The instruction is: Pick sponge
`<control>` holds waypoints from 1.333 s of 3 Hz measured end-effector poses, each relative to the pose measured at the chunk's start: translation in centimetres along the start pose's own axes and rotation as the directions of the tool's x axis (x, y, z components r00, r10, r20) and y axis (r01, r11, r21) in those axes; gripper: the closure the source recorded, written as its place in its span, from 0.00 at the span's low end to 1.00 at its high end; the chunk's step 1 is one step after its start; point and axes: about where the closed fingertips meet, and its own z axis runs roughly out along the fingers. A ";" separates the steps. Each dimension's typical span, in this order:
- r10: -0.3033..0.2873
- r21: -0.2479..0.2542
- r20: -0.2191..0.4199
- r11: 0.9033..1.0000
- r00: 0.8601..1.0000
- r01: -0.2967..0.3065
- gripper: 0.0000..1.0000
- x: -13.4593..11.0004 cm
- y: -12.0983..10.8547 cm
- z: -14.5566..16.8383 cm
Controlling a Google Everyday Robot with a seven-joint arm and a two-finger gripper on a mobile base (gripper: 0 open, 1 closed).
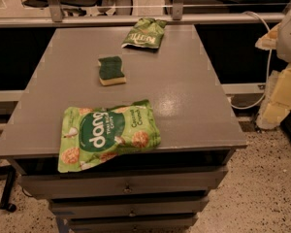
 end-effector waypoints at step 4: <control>-0.023 0.002 0.299 1.000 0.954 0.024 0.00 -11.3 -3.7 5.3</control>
Offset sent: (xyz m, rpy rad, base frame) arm 0.0148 0.0209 -0.0132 0.0574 0.0150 0.0300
